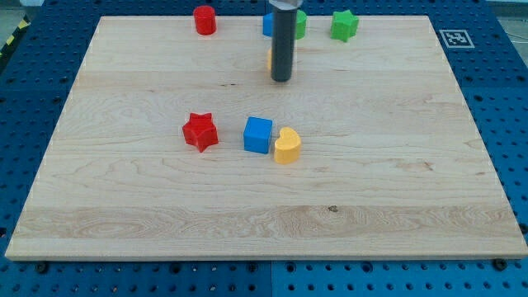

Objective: Place the yellow hexagon to the right side of the red circle

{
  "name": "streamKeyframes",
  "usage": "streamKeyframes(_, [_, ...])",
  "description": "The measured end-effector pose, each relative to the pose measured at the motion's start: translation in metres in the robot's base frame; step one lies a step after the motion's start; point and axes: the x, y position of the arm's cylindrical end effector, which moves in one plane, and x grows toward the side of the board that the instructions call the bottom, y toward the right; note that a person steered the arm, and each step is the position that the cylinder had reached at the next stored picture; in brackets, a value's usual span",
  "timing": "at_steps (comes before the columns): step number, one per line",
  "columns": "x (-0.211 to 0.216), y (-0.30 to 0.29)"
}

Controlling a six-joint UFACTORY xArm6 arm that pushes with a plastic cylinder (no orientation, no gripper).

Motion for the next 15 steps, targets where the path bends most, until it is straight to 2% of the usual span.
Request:
streamKeyframes(1, [-0.026,-0.029])
streamKeyframes(2, [-0.029,-0.025])
streamKeyframes(3, [0.008,0.0])
streamKeyframes(4, [0.018,0.048])
streamKeyframes(5, [-0.009,0.064])
streamKeyframes(7, [-0.029,0.02])
streamKeyframes(9, [-0.025,0.029])
streamKeyframes(11, [-0.042,0.008])
streamKeyframes(14, [-0.032,-0.01])
streamKeyframes(15, [-0.052,-0.022])
